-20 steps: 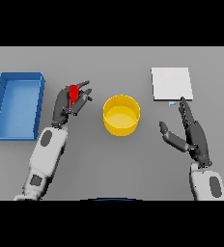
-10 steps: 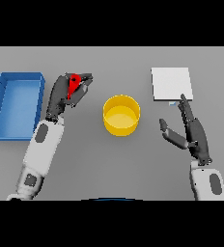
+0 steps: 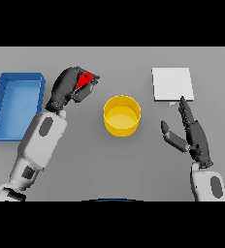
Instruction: Pick up the red beaker and tilt it to pour out 1 green nut into yellow bowl. Pick up the yellow bowl and place it on the metallic measuring scale.
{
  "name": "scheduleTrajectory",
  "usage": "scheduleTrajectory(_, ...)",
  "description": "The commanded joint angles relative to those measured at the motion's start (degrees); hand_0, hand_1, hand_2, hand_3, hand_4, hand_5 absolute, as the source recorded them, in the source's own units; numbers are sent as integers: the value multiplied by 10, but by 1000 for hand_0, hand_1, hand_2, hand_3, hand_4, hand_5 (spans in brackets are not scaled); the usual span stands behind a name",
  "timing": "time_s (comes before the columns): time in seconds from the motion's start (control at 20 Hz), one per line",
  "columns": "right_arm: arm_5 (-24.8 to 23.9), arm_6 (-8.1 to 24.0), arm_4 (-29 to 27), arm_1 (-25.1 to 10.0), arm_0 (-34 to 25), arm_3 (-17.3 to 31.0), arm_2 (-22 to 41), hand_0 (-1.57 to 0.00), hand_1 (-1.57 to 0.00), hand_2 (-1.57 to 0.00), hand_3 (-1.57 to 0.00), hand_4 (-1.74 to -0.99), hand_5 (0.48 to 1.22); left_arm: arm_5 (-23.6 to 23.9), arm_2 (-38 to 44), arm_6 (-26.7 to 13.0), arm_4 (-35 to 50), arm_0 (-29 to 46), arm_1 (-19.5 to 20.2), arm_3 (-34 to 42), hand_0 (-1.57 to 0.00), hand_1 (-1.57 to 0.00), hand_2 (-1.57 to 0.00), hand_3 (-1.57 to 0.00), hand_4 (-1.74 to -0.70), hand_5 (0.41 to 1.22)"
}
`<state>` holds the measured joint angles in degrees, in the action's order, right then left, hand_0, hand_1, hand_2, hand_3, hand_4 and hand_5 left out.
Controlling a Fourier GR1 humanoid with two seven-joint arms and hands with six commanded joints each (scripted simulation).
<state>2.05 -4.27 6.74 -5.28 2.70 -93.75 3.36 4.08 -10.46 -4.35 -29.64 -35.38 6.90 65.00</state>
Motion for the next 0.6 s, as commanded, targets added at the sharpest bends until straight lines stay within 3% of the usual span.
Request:
scheduleTrajectory(0.0, -1, 3, -2, 0, -3, -2, -2, 1, 1, 1, 1, -1272, 689, -14, -19, -6, -23, -19, 12, -6, -1569, -1569, -1569, -1567, -1700, 1127)
scheduleTrajectory(0.25, -8, 11, 15, -1, -1, -2, 4, 1, 1, 1, 1, -1290, 695, -85, -104, -33, -123, -76, 52, -25, -1570, -1570, -1570, -1570, -1728, 1172)
scheduleTrajectory(0.4, -9, 7, 15, -3, 3, -11, 3, 1, 1, 1, 1, -1290, 694, -142, -148, -23, -161, -102, 72, -42, -1571, -1571, -1571, -1570, -1734, 1196)
scheduleTrajectory(0.55, -6, 23, 0, 5, 2, -9, 0, 1, 1, 1, 1, -1284, 678, -199, -185, -23, -199, -140, 79, -58, -1571, -1571, -1571, -1571, -1606, 1208)
